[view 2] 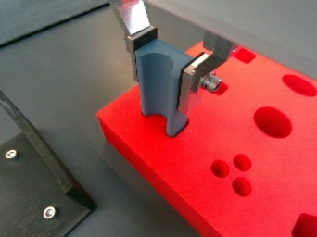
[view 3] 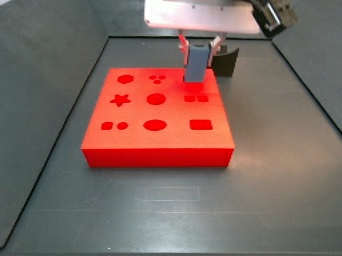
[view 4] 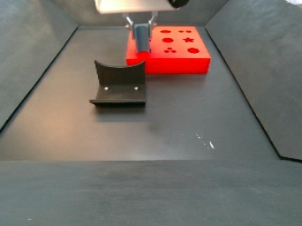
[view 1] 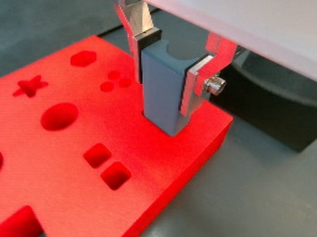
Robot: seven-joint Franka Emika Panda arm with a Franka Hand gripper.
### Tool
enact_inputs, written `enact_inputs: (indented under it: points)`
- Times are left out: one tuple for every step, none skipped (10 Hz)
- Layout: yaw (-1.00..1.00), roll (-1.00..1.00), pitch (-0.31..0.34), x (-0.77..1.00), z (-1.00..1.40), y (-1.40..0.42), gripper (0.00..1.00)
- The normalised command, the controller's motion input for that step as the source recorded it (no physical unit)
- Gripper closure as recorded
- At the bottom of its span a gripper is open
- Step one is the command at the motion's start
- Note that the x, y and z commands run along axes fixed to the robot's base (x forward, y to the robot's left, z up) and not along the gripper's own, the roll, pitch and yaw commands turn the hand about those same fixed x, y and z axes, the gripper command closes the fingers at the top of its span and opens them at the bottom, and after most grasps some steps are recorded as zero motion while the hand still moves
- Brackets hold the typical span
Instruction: Insert the arch object.
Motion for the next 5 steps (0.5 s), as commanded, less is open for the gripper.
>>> enact_inputs:
  points:
    - [0.0,0.12,0.026,0.08,-0.62,0.0,1.0]
    - [-0.09,0.14,0.0,-0.19,-0.55,0.01,1.0]
    - [-0.09,0.12,0.0,-0.17,-0.48,0.0,1.0]
    - [0.0,0.04,0.0,0.0,-0.01,0.0,1.0]
    - [0.0,0.0,0.0,0.05,0.0,0.0,1.0]
